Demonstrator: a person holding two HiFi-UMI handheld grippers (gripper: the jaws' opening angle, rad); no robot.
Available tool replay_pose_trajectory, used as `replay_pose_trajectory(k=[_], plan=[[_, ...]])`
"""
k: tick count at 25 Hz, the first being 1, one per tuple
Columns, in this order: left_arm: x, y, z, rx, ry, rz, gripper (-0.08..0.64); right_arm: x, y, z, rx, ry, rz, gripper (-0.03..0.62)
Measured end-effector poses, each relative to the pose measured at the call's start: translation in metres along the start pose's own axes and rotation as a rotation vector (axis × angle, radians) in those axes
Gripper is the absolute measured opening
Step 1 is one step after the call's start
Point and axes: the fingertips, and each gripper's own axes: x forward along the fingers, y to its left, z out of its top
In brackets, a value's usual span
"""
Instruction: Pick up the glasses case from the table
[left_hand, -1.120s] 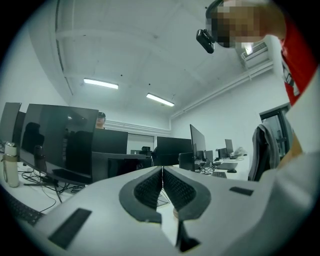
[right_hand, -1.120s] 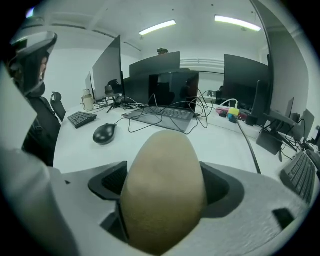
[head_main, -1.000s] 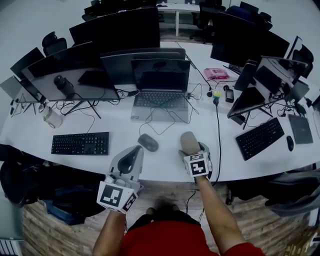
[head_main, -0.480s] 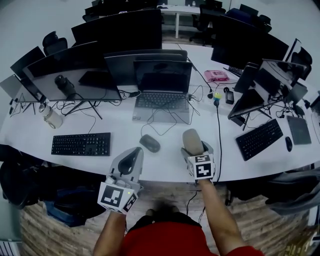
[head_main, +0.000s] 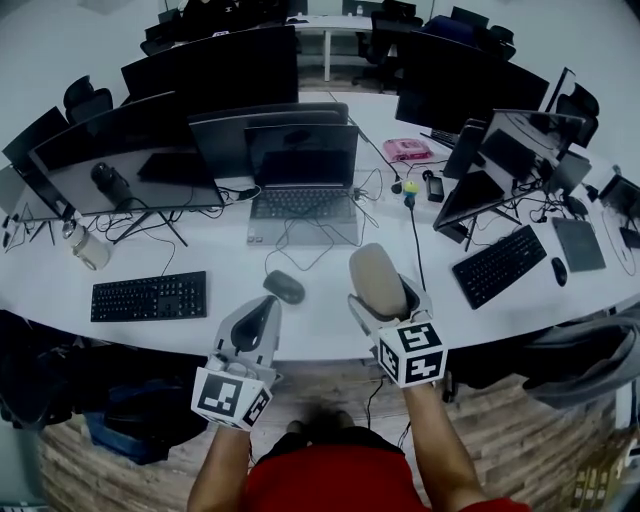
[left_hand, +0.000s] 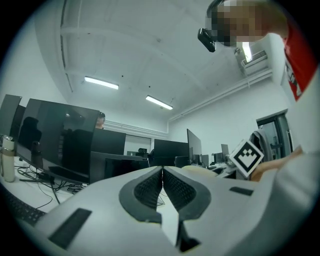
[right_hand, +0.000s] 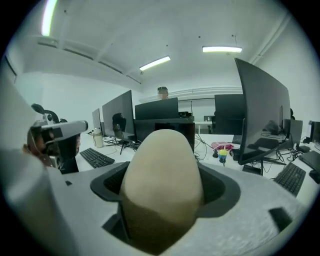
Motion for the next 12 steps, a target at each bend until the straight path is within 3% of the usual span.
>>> replay_pose_trajectory(k=[12], plan=[[-0.014,-0.019,0.016,0.024,-0.021,-0.035,0.011,-0.062,0.030,0.037,0.021,-0.120,0.026,0.396]])
